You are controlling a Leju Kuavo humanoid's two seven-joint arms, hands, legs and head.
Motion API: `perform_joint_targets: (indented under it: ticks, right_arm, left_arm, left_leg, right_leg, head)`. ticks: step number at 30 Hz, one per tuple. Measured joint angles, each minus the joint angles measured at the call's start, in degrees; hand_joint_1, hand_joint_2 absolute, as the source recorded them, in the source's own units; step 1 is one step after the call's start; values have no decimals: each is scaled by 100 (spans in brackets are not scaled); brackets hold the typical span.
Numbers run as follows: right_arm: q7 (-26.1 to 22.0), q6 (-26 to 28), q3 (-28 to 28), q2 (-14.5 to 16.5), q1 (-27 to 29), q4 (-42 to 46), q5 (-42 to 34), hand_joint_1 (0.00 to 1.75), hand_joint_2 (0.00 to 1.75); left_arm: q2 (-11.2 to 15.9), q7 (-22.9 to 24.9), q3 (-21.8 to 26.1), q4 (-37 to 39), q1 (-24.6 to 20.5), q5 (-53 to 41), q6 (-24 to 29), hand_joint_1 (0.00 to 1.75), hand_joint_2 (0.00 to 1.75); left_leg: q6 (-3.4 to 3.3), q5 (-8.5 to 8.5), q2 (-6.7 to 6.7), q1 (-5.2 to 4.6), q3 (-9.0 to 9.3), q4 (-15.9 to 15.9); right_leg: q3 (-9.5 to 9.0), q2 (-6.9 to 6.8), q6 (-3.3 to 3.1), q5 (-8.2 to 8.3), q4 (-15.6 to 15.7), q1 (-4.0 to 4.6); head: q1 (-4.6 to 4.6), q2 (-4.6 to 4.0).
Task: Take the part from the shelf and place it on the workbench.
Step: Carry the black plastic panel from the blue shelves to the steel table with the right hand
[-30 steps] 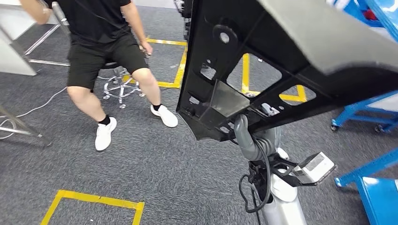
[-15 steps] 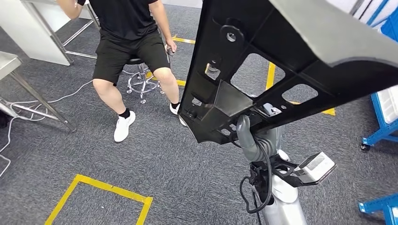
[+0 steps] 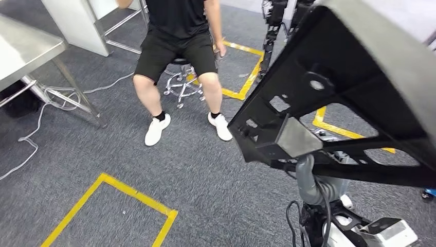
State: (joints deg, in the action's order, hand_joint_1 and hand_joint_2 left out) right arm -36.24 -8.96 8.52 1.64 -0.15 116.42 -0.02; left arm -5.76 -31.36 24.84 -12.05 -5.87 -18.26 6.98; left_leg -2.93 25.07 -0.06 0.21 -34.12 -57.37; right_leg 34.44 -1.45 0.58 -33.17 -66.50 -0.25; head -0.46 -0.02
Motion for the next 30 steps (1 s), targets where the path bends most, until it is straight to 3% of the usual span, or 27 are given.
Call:
perform_joint_targets:
  ticks: [2, 3, 4, 6, 7, 9, 11, 13, 15, 17, 18, 19, 20, 22, 24, 26, 27, 28, 30]
  right_arm:
    - [2, 7, -35, -21, 58, 31, 4, 175, 175]
    - [9, 9, -46, -28, 70, 33, 1, 175, 175]
    - [23, 10, -51, -32, 67, 35, -10, 175, 175]
    - [89, -4, -52, -33, 6, 43, -50, 175, 175]
    - [149, -19, -50, -32, -56, 45, -79, 175, 175]
    - [283, -44, -33, -37, -223, 38, -150, 175, 175]
    - [349, -46, -7, -45, -353, 22, -203, 175, 175]
    - [361, -46, 21, -56, -437, -5, -251, 175, 175]
    - [357, -51, 37, -81, -509, -49, -336, 175, 175]
    - [349, -60, 38, -117, -574, -123, -427, 175, 175]
    - [346, -68, 37, -136, -604, -176, -464, 175, 175]
    - [343, -77, 38, -153, -631, -225, -491, 175, 175]
    - [338, -89, 38, -169, -653, -274, -515, 175, 175]
    - [327, -116, 41, -190, -683, -331, -544, 175, 175]
    - [319, -135, 44, -210, -697, -372, -560, 175, 175]
    - [314, -139, 56, -224, -705, -406, -566, 175, 175]
    - [310, -139, 66, -227, -708, -420, -568, 175, 175]
    - [303, -139, 76, -231, -711, -433, -572, 175, 175]
    - [282, -138, 93, -250, -712, -461, -581, 175, 175]
  left_arm:
    - [5, 12, -21, -10, -41, -3, -19, 0, 175]
    - [7, 24, -24, -14, -46, -2, -28, 0, 175]
    - [8, 39, -25, -15, -46, -1, -36, 0, 175]
    - [12, 63, -25, -16, -42, 7, -42, 0, 175]
    - [19, 66, -24, -17, -42, 14, -44, 0, 175]
    - [39, 51, -21, -20, -38, 44, -45, 0, 175]
    - [62, 35, -14, -22, -8, 69, -41, 0, 175]
    - [80, 31, -9, -21, 27, 91, -32, 0, 175]
    - [91, 32, -2, -21, 28, 124, 4, 0, 175]
    - [95, 34, 11, -21, 26, 149, 51, 0, 175]
    - [93, 35, 21, -21, 33, 160, 67, 0, 175]
    - [92, 34, 30, -21, 43, 171, 77, 0, 175]
    - [91, 31, 38, -21, 51, 184, 88, 0, 175]
    - [93, 14, 52, -22, 58, 201, 98, 0, 175]
    - [93, -5, 79, -22, 60, 208, 102, 0, 175]
    - [94, -22, 110, -22, 72, 224, 107, 0, 175]
    - [93, -31, 121, -22, 84, 233, 113, 0, 175]
    - [92, -38, 130, -21, 91, 240, 123, 0, 175]
    - [86, -47, 140, -21, 94, 244, 142, 0, 175]
  left_leg:
    - [-6, -1, -161, 2, 2, -4]
    - [-5, -1, -242, 2, 6, -7]
    - [0, 1, -324, 5, 12, -13]
    - [33, 20, -481, 14, 9, -51]
    - [67, 43, -552, 11, -7, -90]
    - [145, 69, -655, 9, -59, -142]
    - [207, 60, -732, 32, -94, -140]
    - [258, 160, -542, 40, -171, -291]
    - [303, 474, -187, 38, -445, -863]
    - [330, 756, -39, 49, -816, -1577]
    - [330, 765, -19, 51, -908, -1731]
    - [320, 666, -2, 49, -886, -1659]
    - [295, 494, 31, 44, -750, -1379]
    - [204, 168, 251, -4, -343, -610]
    - [127, 75, 407, -72, -148, -219]
    - [89, 72, 318, -103, -139, -156]
    - [71, 45, 253, -89, -101, -102]
    - [43, 12, 188, -65, -53, -38]
    - [5, -42, 49, -11, 24, 56]
  right_leg:
    - [381, 105, 2, -223, -694, -21]
    - [475, 115, 36, -227, -824, -32]
    - [456, 124, 92, -132, -724, -48]
    - [159, 255, 228, 217, -9, -110]
    - [4, 349, 255, 364, 350, -133]
    - [-152, 449, 199, 488, 703, -140]
    - [-167, 340, 82, 505, 714, -125]
    - [-184, 230, 2, 524, 737, -137]
    - [-193, 107, -62, 519, 748, -120]
    - [-194, -33, -102, 500, 747, -87]
    - [-196, -104, -114, 490, 747, -77]
    - [-204, -171, -121, 479, 747, -68]
    - [-216, -233, -126, 467, 747, -58]
    - [-251, -341, -110, 435, 746, -27]
    - [-273, -438, -71, 407, 751, -9]
    - [-308, -542, -19, 392, 784, -2]
    - [-317, -520, 4, 374, 774, 3]
    - [-301, -413, 16, 320, 695, 6]
    - [-71, -76, -5, 90, 185, -10]
  head:
    - [18, 0]
    - [18, 0]
    - [18, 0]
    - [21, 0]
    - [27, 0]
    - [29, 0]
    - [21, 0]
    - [1, 0]
    - [-32, 0]
    - [-45, 0]
    - [-47, 0]
    - [-48, 0]
    - [-48, 0]
    - [-44, 0]
    - [-41, 0]
    - [-46, 0]
    - [-44, 0]
    - [-44, 0]
    - [-21, 0]
